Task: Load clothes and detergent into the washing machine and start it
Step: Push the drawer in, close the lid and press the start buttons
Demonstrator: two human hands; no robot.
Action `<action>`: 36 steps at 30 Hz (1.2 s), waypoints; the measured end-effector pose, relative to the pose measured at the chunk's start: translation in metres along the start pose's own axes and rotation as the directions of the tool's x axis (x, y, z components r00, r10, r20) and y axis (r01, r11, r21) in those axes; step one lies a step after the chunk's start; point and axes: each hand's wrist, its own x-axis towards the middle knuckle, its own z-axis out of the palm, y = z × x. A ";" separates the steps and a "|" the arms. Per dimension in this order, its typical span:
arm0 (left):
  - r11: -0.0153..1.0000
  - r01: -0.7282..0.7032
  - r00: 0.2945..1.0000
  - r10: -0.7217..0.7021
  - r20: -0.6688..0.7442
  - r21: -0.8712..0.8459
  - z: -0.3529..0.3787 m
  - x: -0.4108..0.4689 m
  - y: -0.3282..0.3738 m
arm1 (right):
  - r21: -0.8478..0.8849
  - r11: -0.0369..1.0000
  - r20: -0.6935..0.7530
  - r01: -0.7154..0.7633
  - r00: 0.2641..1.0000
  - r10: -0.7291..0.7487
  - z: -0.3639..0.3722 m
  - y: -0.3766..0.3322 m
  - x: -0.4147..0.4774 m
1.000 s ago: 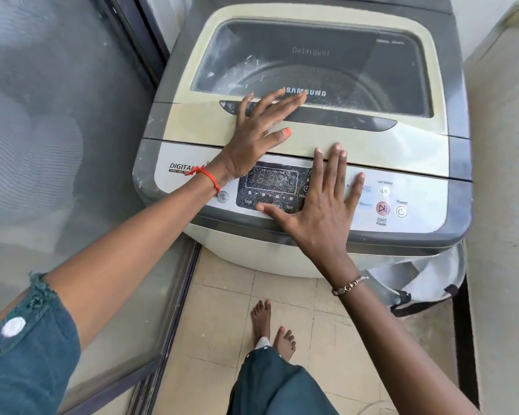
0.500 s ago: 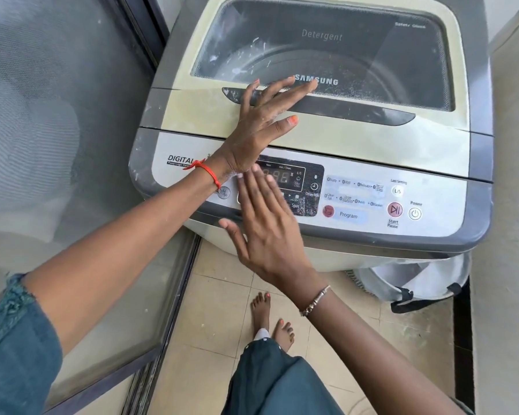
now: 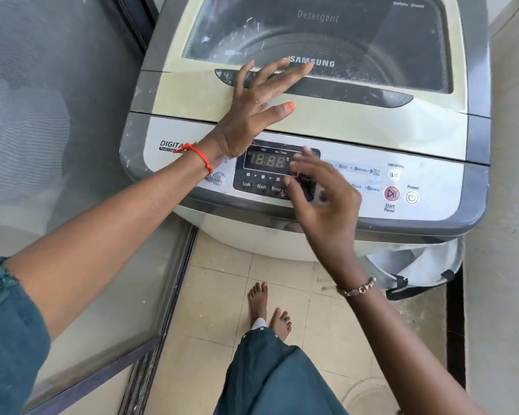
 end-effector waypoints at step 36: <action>0.980 -0.059 0.988 0.085 0.131 -0.192 -0.001 -0.002 -0.002 | -0.377 0.914 0.159 -0.149 0.962 0.222 0.019 -0.007 0.025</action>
